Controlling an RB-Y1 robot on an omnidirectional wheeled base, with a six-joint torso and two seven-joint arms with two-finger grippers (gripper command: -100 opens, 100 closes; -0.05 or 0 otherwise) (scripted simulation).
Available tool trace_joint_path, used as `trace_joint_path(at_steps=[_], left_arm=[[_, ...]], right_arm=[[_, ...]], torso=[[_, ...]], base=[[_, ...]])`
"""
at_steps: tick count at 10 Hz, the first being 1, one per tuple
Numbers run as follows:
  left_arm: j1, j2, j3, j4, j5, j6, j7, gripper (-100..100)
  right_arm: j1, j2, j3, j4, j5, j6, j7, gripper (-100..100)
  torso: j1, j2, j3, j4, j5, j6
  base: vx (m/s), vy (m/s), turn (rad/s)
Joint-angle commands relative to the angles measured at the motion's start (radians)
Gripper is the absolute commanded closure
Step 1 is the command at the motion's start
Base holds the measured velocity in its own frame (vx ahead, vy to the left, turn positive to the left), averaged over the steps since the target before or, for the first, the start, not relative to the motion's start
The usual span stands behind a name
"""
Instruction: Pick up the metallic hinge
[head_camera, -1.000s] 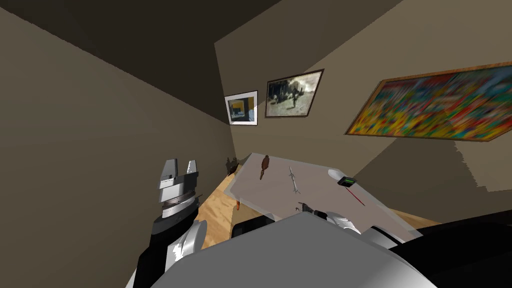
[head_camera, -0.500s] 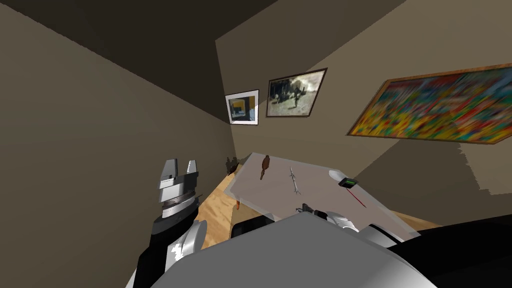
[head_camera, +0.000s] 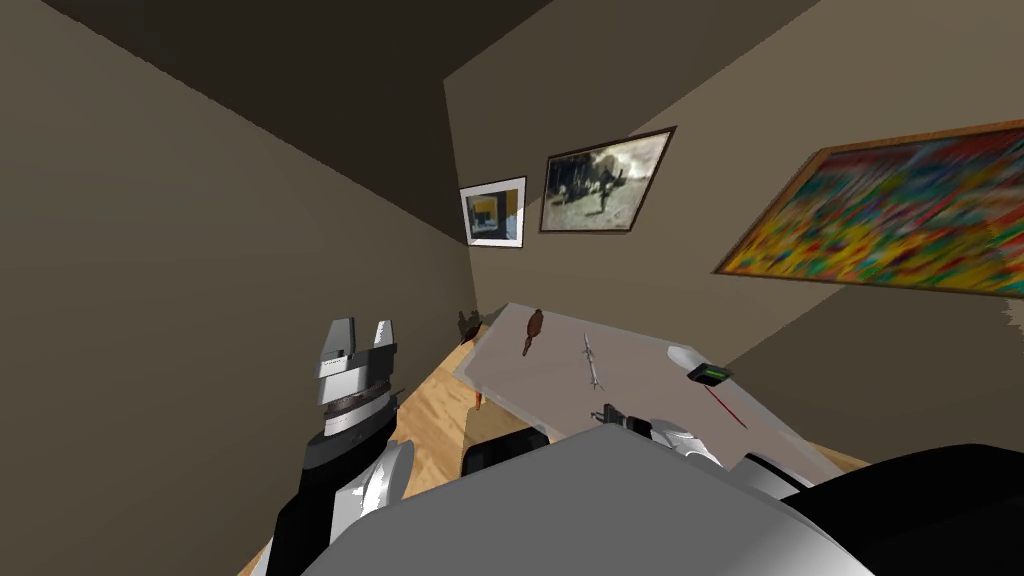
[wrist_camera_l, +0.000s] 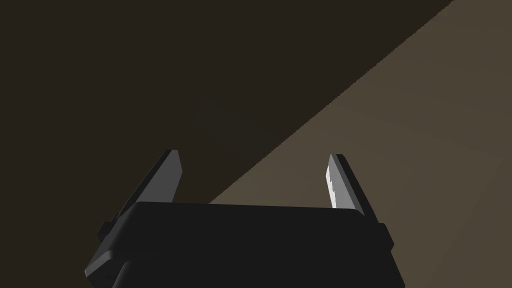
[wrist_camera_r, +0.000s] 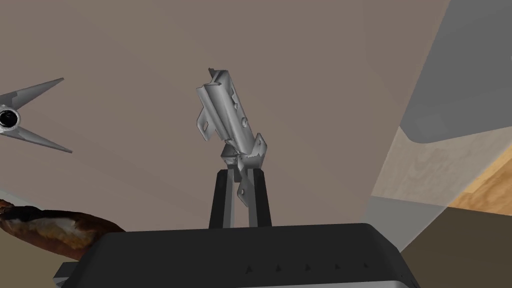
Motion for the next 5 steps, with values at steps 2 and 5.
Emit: trace_joint_path(at_steps=[2,5], left_arm=[[0.000,0.000,0.000,0.000,0.000,0.000,0.000,0],[0.000,0.000,0.000,0.000,0.000,0.000,0.000,0]], right_arm=[[-0.040,0.005,-0.006,0.078,-0.024,-0.008,0.031,100],[-0.043,-0.014,0.057,0.041,-0.082,0.051,-0.028,100]], torso=[[0.001,-0.003,-0.002,-0.001,0.000,0.000],[0.001,-0.003,-0.002,0.000,0.000,0.000]], base=[[-0.052,-0.024,-0.015],[-0.097,-0.044,0.196]])
